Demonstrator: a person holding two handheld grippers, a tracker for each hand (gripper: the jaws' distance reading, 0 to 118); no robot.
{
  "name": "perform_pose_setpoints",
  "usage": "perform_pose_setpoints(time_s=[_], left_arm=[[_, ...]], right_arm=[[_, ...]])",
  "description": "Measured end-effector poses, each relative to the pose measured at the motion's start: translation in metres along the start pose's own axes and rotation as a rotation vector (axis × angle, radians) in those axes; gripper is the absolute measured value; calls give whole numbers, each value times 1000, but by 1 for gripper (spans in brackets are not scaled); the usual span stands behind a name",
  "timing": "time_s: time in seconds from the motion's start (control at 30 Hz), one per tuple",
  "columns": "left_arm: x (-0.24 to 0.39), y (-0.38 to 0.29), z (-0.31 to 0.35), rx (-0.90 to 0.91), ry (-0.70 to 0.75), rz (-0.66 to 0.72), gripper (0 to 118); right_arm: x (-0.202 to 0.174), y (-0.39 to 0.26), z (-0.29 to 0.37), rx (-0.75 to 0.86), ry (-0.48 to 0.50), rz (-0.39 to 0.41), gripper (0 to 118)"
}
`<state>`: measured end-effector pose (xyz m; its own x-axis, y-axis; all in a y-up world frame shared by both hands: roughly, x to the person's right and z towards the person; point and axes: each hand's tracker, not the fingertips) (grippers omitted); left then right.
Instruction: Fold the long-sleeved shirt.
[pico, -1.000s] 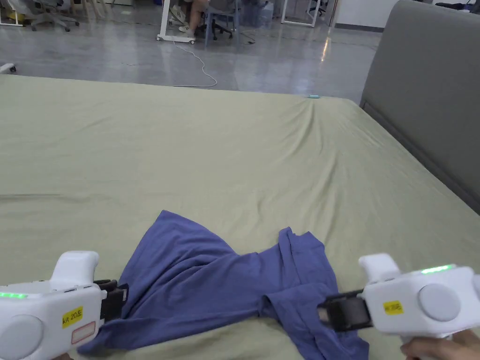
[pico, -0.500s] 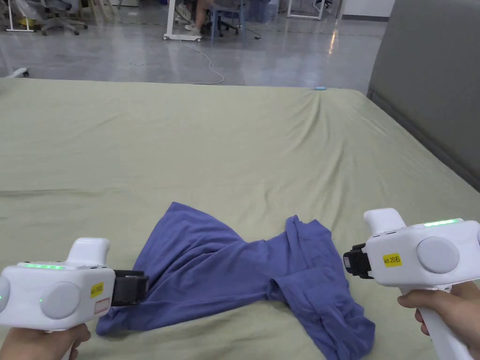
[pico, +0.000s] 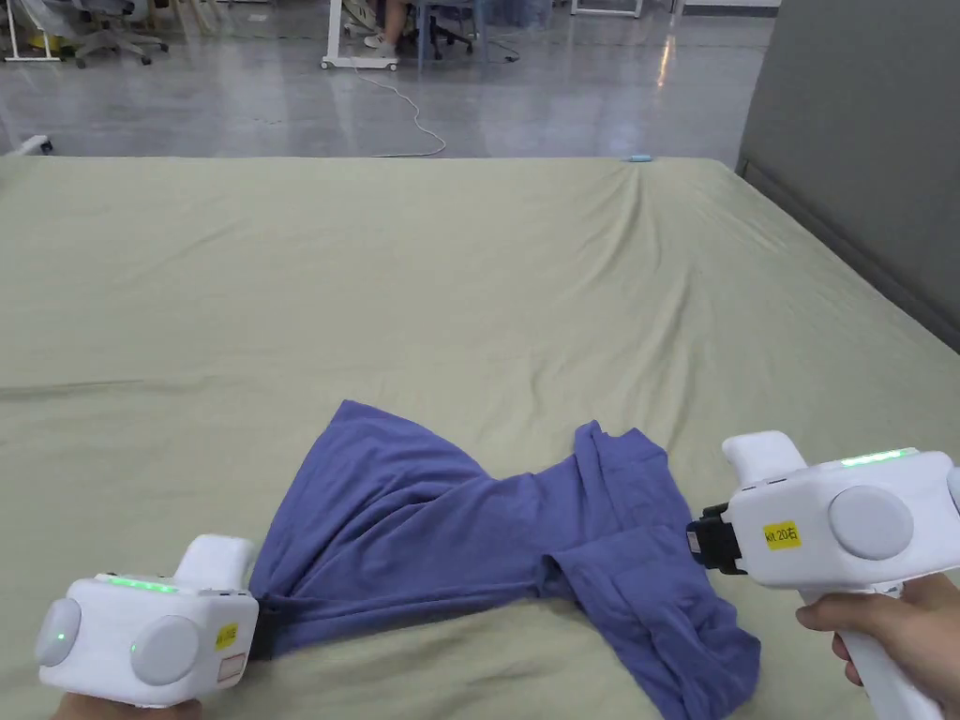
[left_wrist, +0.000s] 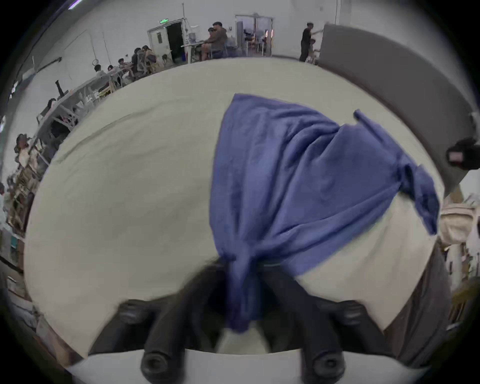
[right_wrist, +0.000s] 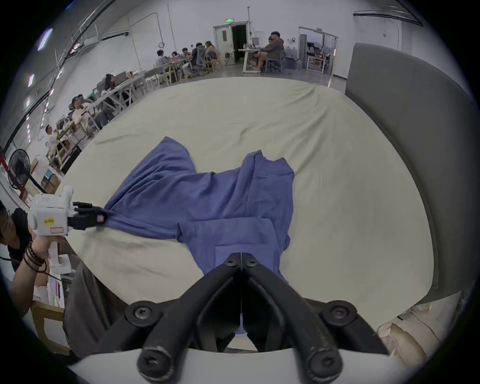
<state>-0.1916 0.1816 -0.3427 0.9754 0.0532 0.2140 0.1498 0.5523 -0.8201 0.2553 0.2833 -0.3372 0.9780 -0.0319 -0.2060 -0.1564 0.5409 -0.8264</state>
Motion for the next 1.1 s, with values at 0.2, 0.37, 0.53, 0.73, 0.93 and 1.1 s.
perform_pose_setpoints(time_s=[0.2,0.37,0.53,0.73,0.93,1.1], left_arm=[[2,31,34,108,-60,28,5],[-2,49,51,151,-54,32,5],[-3,50,49,146,-72,42,5],[-5,48,37,116,-62,73,5],[-14,59,40,139,-58,99,5],[-20,101,73,305,-69,110,5]], right_arm=[[17,24,-13,-7,-18,-11,0],[29,95,-47,9,-12,0,2],[22,170,-126,-111,-12,54,75],[14,184,-239,-300,40,2,69],[-6,181,-213,-213,-45,72,5],[9,203,-122,-56,-19,70,5]])
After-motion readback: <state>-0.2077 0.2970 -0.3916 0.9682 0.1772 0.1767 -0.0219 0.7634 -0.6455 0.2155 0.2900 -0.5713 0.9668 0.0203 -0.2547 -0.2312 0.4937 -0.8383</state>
